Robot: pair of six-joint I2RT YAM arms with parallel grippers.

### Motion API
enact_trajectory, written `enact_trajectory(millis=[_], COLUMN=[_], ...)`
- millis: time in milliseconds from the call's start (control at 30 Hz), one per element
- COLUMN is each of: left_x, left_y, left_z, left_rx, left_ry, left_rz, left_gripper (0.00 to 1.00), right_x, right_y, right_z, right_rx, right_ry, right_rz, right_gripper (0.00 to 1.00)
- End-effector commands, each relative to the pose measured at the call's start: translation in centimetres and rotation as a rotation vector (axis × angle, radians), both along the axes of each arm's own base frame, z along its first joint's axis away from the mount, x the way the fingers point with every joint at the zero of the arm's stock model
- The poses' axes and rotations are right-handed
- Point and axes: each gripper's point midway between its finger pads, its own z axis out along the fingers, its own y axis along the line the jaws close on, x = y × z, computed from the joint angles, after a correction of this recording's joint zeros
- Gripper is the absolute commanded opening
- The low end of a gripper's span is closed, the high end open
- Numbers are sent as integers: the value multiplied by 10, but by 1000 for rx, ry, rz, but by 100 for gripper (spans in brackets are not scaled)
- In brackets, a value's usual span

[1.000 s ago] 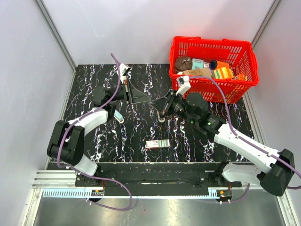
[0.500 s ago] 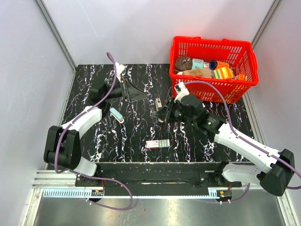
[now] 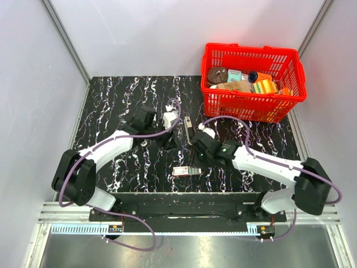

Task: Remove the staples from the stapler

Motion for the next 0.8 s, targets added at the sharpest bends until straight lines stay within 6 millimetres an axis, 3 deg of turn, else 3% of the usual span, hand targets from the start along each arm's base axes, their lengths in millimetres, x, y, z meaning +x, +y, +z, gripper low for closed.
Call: enact_trajectory(millis=[0, 333, 767], left_x=[1, -11, -19], left_y=[23, 29, 25], left_z=[-21, -32, -27], left_rx=[174, 205, 189], left_ry=[-136, -98, -98], left_rz=[-22, -40, -59], left_gripper=[54, 52, 51], right_x=[0, 4, 14], right_y=[3, 8, 12], right_z=[-13, -50, -72], right_rx=[-125, -266, -339], right_ry=[-6, 13, 6], right_rz=[-45, -55, -47], right_gripper=[0, 0, 1])
